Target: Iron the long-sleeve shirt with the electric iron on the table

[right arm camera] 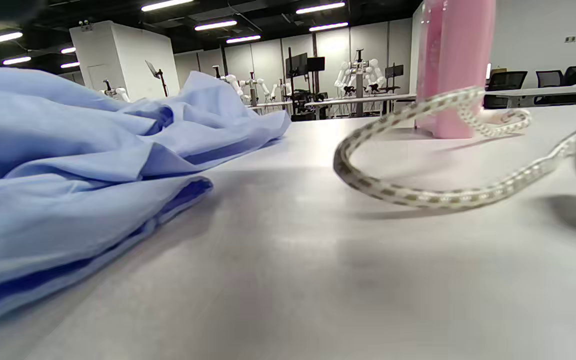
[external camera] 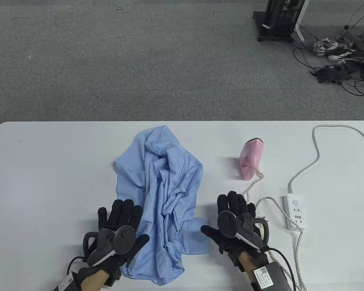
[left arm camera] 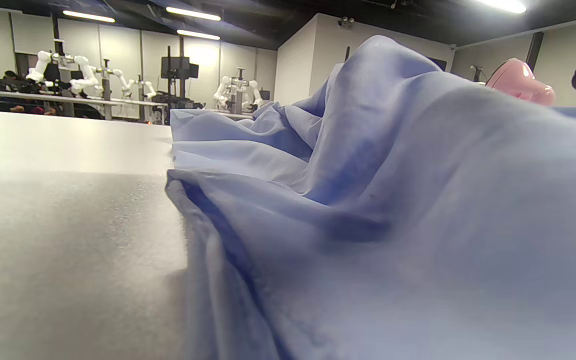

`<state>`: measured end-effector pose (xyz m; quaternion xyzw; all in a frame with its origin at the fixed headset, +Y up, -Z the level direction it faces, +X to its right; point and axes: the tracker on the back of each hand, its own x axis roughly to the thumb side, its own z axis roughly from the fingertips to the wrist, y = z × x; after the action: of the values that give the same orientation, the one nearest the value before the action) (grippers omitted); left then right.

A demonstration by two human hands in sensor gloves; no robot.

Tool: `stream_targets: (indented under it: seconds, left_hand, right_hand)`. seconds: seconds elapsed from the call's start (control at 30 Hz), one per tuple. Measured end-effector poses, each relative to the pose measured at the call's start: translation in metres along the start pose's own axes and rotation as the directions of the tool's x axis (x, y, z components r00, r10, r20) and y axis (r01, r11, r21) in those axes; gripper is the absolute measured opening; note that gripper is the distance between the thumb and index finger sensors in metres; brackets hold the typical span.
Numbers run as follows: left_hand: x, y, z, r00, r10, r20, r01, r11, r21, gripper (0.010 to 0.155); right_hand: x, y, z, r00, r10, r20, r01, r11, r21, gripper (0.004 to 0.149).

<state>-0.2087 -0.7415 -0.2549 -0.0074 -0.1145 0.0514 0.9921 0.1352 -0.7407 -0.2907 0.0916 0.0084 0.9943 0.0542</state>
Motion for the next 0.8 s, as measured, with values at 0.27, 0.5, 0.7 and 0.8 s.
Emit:
stream_targets:
  seconds: [0.27, 0.5, 0.7, 0.8]
  left_hand:
    - [0.000, 0.001, 0.001, 1.000, -0.001, -0.026, 0.001, 1.000, 0.009, 0.084]
    - [-0.002, 0.000, -0.002, 1.000, 0.013, -0.022, -0.013, 1.000, 0.003, 0.084]
    - [-0.002, -0.001, -0.001, 1.000, 0.016, -0.022, -0.016, 1.000, 0.001, 0.084]
    - [0.000, -0.001, -0.001, 0.998, -0.047, -0.039, 0.048, 0.999, 0.010, 0.084]
  right_hand:
    - [-0.001, -0.005, 0.003, 1.000, -0.021, 0.000, 0.021, 0.999, -0.031, 0.102]
    - [-0.010, -0.012, 0.002, 0.999, -0.024, -0.031, 0.022, 0.998, -0.057, 0.101]
    - [-0.048, -0.039, 0.007, 0.985, -0.090, -0.146, 0.064, 0.983, -0.175, 0.098]
    - [-0.062, -0.046, 0.006, 0.976, -0.056, -0.210, 0.020, 0.985, -0.169, 0.095]
